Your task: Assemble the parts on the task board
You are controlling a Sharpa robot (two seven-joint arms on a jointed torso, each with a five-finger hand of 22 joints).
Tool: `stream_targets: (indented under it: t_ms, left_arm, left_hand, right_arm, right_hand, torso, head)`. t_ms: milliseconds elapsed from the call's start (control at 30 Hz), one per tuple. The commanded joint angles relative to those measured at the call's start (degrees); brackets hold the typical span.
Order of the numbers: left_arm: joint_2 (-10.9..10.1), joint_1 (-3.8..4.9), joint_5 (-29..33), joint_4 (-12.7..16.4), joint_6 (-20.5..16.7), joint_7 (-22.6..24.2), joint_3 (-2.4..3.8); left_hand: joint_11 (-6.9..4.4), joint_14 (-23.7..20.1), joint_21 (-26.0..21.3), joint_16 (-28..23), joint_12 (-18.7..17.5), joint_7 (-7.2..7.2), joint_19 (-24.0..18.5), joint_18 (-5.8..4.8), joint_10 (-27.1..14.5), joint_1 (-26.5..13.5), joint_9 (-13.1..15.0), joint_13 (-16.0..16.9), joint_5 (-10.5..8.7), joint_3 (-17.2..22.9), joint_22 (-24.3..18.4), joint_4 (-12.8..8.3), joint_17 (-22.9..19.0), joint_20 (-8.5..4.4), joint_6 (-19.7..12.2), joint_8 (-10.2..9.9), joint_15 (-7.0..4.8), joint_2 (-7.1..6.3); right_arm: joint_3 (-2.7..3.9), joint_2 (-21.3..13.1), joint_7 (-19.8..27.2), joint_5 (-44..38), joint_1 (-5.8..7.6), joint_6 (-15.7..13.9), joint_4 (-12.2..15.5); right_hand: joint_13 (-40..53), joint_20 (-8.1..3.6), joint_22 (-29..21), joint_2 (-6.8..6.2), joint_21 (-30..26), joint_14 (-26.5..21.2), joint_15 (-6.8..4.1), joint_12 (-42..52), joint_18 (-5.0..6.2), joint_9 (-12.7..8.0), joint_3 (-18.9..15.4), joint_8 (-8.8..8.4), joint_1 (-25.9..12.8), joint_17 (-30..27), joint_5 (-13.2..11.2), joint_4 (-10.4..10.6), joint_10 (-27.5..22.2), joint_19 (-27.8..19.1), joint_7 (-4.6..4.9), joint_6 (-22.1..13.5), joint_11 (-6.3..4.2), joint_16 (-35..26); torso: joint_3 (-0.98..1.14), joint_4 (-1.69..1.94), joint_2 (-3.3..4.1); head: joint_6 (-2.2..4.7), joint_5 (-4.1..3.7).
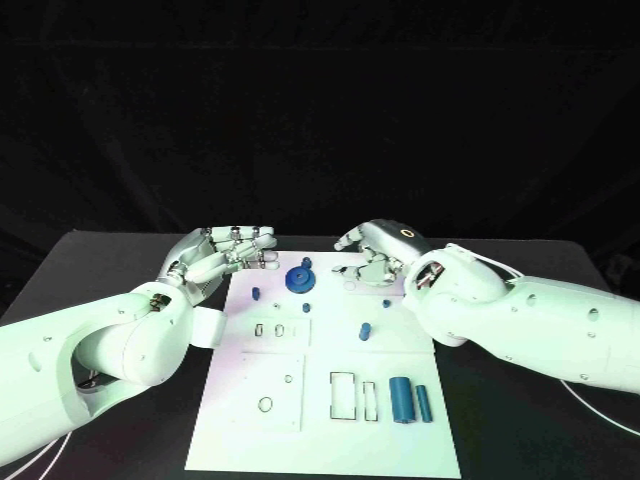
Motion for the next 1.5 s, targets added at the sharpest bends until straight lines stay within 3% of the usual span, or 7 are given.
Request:
stream_targets:
  t_ms: [33,167,467,900,1167,1500]
  left_arm:
    - [0.09,0.07,0.21,-0.27,1.23,0.40,0.04]
    - [0.38,0.06,0.29,-0.91,1.36,0.46,0.03]
    - [1.12,0.05,0.33,-1.91,1.52,0.50,0.01]
    - [1.25,0.04,0.34,-2.09,1.55,0.55,0.01]
    - [1.21,0.04,0.34,-2.02,1.56,0.56,0.01]
    - [1.24,0.04,0.34,-2.01,1.54,0.54,0.01]
  left_hand:
    - [0.42,-0.16,0.33,-0.35,-0.37,0.44,-0.33,-0.03,-0.09,-0.35,-0.03,0.03,0.05,0.24,0.07,-0.16,-0.06,0.12,-0.14,-0.37,0.18,0.14]
    - [0.42,-0.16,0.33,-0.35,-0.37,0.44,-0.33,-0.03,-0.09,-0.35,-0.03,0.03,0.05,0.24,0.07,-0.16,-0.06,0.12,-0.14,-0.37,0.18,0.14]
    - [0.42,-0.16,0.33,-0.35,-0.37,0.44,-0.33,-0.03,-0.09,-0.35,-0.03,0.03,0.05,0.24,0.07,-0.16,-0.06,0.12,-0.14,-0.37,0.18,0.14]
    - [0.42,-0.16,0.33,-0.35,-0.37,0.44,-0.33,-0.03,-0.09,-0.35,-0.03,0.03,0.05,0.24,0.07,-0.16,-0.06,0.12,-0.14,-0.37,0.18,0.14]
    - [0.42,-0.16,0.33,-0.35,-0.37,0.44,-0.33,-0.03,-0.09,-0.35,-0.03,0.03,0.05,0.24,0.07,-0.16,-0.06,0.12,-0.14,-0.37,0.18,0.14]
    - [0.42,-0.16,0.33,-0.35,-0.37,0.44,-0.33,-0.03,-0.09,-0.35,-0.03,0.03,0.05,0.24,0.07,-0.16,-0.06,0.12,-0.14,-0.37,0.18,0.14]
  right_arm:
    - [0.01,-4.41,9.70,12.38,0.37,2.12,2.16]
    - [0.03,-9.80,13.38,15.94,0.59,4.61,2.98]
    - [-0.06,-15.17,14.56,16.15,0.26,6.85,2.56]
    - [-0.19,-12.96,13.22,14.33,-1.63,8.94,-2.54]
    - [-0.22,-11.07,11.82,12.96,-2.40,9.44,-4.83]
    - [-0.23,-9.66,11.01,12.24,-2.87,9.61,-6.43]
  right_hand:
    - [8.34,0.09,15.08,-0.34,0.25,5.08,-0.11,-0.53,-0.82,-0.01,0.51,0.15,2.31,10.90,0.12,-1.39,0.17,6.08,-0.01,0.69,-0.05,-0.33]
    - [7.77,-0.04,14.85,-0.89,0.05,4.88,-0.24,-1.25,-0.74,-0.13,0.64,0.00,3.67,10.14,0.43,-2.46,-0.41,5.87,-0.12,0.66,-0.15,-0.74]
    - [7.33,0.02,14.54,-1.60,-0.23,4.81,-0.06,-1.82,-0.64,-0.39,0.24,-0.29,3.93,9.84,1.44,-2.75,-0.85,5.58,0.21,-0.02,0.08,-0.93]
    - [7.29,0.06,14.47,-1.77,-0.30,4.83,-0.03,-1.89,-0.62,-0.52,0.09,-0.37,4.09,9.93,1.36,-2.83,-0.90,5.51,0.21,-0.47,0.09,-0.90]
    - [7.19,0.08,14.44,-1.85,-0.33,4.84,-0.03,-2.01,-0.60,-0.65,-0.04,-0.42,4.25,9.94,1.13,-2.91,-0.99,5.48,0.18,-0.96,0.09,-0.91]
    - [7.30,0.08,14.52,-1.75,-0.26,4.88,-0.03,-1.89,-0.63,-0.73,-0.03,-0.41,4.41,10.10,1.04,-2.95,-0.90,5.56,0.19,-1.24,0.08,-0.83]
  torso:
    - [-0.09,-0.65,-0.61]
    - [0.07,-1.06,-0.98]
    - [0.39,-0.98,-1.20]
    - [0.23,-0.86,-1.05]
    - [0.34,-0.45,-0.80]
    - [0.37,-0.56,-0.85]
  head:
    - [0.09,-0.61]
    - [0.23,-0.87]
    - [-0.03,-1.46]
    - [-0.58,-1.22]
    - [-0.73,-1.36]
    - [-1.00,-1.01]
